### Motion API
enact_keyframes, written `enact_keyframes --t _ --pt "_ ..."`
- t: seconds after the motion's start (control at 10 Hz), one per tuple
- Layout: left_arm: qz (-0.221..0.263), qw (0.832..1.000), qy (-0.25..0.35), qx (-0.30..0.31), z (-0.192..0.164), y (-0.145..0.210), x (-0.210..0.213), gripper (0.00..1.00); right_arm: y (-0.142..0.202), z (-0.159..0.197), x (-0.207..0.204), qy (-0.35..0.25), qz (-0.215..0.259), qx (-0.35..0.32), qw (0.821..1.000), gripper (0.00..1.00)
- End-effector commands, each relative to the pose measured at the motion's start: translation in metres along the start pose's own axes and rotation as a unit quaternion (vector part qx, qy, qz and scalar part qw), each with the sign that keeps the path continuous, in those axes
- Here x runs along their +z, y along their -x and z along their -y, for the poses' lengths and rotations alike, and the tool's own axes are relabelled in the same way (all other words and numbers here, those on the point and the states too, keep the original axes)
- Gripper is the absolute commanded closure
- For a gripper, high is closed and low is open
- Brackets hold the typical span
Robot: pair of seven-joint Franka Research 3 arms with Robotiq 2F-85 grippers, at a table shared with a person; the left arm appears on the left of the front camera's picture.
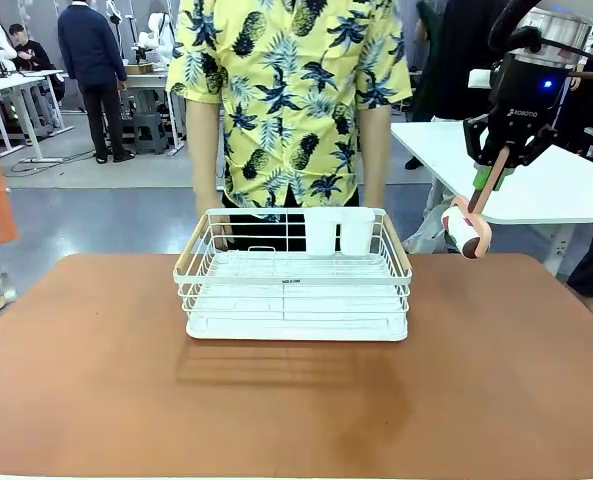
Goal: Clean the table.
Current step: Place the Lint Roller down when the Dish drying rack is positioned in the middle of the table.
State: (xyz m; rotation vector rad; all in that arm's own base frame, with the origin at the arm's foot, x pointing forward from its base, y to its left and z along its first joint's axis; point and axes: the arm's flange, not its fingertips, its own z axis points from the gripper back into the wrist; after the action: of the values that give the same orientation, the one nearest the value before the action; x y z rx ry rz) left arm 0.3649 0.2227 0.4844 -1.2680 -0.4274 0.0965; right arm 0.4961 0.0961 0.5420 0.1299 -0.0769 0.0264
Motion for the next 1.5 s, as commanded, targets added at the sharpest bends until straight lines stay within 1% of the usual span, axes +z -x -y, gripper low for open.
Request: enact_keyframes --t 0.0,0.3,0.4,0.5,0.6,0.7,0.8,0.9,1.0,1.1,1.2,1.3,1.4 --pt "0.002 1.000 0.005 -0.003 0.003 0.001 0.003 0.00 0.001 -0.002 0.001 0.004 0.000 0.003 1.000 0.79" --pt "0.002 1.000 0.005 -0.003 0.003 0.001 0.003 0.00 0.000 0.000 0.000 0.000 0.000 0.000 1.000 0.79" --pt "0.002 1.000 0.005 -0.003 0.003 0.001 0.003 0.00 -0.006 0.002 0.004 -0.006 0.009 -0.046 0.999 0.79" --pt "0.002 1.000 0.005 -0.003 0.003 0.001 0.003 0.00 -0.012 0.003 0.008 -0.007 0.036 -0.137 0.990 0.79" --pt "0.002 1.000 0.005 -0.003 0.003 0.001 0.003 0.00 -0.018 0.004 0.005 0.010 0.043 -0.204 0.978 0.79" --pt "0.002 1.000 0.005 -0.003 0.003 0.001 0.003 0.00 -0.022 0.005 0.000 0.025 0.035 -0.261 0.964 0.79" --pt "0.002 1.000 0.005 -0.003 0.003 0.001 0.003 0.00 -0.026 0.007 -0.003 0.025 0.031 -0.312 0.949 0.79" --pt "0.002 1.000 0.005 -0.003 0.003 0.001 0.003 0.00 -0.030 0.010 -0.012 0.030 0.043 -0.394 0.918 0.79" --pt "0.002 1.000 0.005 -0.003 0.003 0.001 0.003 0.00 -0.034 0.014 -0.022 0.024 0.062 -0.473 0.879 0.79" --pt "0.002 1.000 0.005 -0.003 0.003 0.001 0.003 0.00 -0.034 0.019 -0.031 -0.001 0.092 -0.513 0.853 0.79" --pt "0.002 1.000 0.005 -0.003 0.003 0.001 0.003 0.00 -0.034 0.028 -0.042 -0.016 0.143 -0.569 0.810 0.79" --pt "0.002 1.000 0.005 -0.003 0.003 0.001 0.003 0.00 -0.029 0.036 -0.054 -0.040 0.124 -0.596 0.792 0.79" --pt "0.002 1.000 0.005 -0.003 0.003 0.001 0.003 0.00 -0.022 0.041 -0.067 -0.055 0.150 -0.616 0.771 0.79"
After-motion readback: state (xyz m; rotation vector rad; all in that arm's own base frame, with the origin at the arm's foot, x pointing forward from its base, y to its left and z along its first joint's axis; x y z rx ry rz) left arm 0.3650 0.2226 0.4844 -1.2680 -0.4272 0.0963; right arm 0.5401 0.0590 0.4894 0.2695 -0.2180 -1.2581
